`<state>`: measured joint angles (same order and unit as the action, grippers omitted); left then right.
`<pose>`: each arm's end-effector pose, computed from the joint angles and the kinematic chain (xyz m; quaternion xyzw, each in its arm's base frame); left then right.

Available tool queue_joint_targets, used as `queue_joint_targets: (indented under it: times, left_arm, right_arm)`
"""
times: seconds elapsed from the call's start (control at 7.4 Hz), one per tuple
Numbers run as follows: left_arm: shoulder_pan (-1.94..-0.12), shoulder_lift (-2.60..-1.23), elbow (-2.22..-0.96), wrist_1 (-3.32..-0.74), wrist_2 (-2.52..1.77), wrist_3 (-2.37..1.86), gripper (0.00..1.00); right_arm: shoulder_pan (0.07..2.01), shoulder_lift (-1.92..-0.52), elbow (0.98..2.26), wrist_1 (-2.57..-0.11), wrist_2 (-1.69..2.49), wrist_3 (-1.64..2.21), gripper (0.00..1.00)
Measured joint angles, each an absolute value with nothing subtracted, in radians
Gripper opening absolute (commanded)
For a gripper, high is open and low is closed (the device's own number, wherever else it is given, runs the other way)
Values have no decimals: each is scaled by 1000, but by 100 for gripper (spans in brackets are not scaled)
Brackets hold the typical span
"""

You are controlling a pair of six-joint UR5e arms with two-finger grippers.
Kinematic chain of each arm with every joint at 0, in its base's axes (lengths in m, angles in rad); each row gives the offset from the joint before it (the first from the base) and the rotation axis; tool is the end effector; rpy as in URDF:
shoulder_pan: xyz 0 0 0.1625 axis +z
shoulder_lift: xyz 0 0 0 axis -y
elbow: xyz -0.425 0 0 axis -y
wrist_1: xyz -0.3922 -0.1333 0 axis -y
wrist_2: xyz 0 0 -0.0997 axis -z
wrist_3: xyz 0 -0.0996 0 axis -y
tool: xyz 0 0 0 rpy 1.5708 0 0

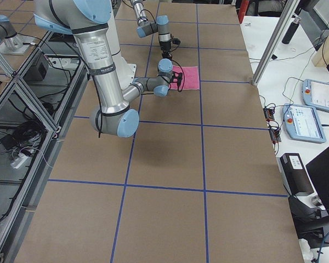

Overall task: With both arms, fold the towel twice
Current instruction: 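Close both grippers on the towel's two near corners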

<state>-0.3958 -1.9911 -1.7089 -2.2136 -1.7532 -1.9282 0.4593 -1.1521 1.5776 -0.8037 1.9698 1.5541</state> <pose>0.5400 -0.3505 0.2851 -0.0643 0.5641 -0.2543 0.7829 -0.5426 -0.3739 0.3301 -0.0296 -0.5736 0.0694 0.8157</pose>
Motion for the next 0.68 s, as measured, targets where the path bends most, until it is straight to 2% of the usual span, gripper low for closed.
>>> queue_joint_targets:
  times: [0.14,0.68]
  left_arm:
    - [-396,-1991,-1709,-2214,-1753,-1928,0]
    - [-396,-1990,-1707,-2214,-1752,-1928,0]
  right_arm:
    - [459,-1152,1578,-804,1970,1555,0]
    - [460,-1152,1585,-804,1970,1557,0]
